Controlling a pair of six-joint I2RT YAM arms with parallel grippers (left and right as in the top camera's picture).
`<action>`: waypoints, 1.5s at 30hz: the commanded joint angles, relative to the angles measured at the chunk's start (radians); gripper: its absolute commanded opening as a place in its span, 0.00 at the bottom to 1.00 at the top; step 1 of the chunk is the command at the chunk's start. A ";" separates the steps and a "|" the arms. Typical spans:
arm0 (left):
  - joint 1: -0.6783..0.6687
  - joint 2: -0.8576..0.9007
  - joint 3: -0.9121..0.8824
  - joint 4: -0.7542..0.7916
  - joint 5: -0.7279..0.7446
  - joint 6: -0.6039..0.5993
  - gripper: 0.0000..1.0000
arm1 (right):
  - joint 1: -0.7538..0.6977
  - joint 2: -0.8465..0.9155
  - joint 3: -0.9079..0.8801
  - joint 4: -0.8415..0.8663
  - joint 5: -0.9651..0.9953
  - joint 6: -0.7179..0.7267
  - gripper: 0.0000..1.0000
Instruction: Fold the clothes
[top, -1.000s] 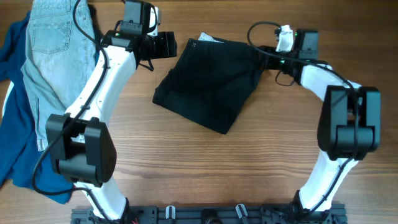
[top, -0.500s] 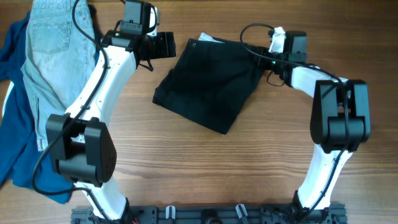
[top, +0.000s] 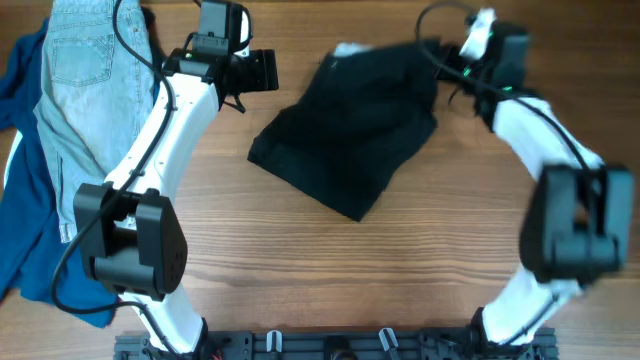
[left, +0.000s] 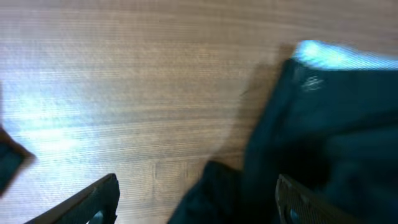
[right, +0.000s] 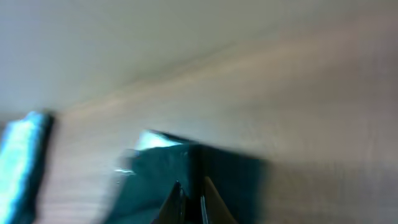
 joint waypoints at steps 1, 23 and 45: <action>0.021 -0.072 0.005 0.045 -0.033 0.042 0.80 | -0.007 -0.264 0.085 -0.055 0.013 -0.060 0.04; 0.023 -0.455 0.005 -0.089 0.120 0.074 0.80 | 0.253 -0.513 0.092 -0.235 0.059 -0.022 0.04; 0.063 -0.436 0.005 -0.162 0.057 0.066 0.76 | 0.392 -0.155 0.093 -0.133 0.078 0.070 1.00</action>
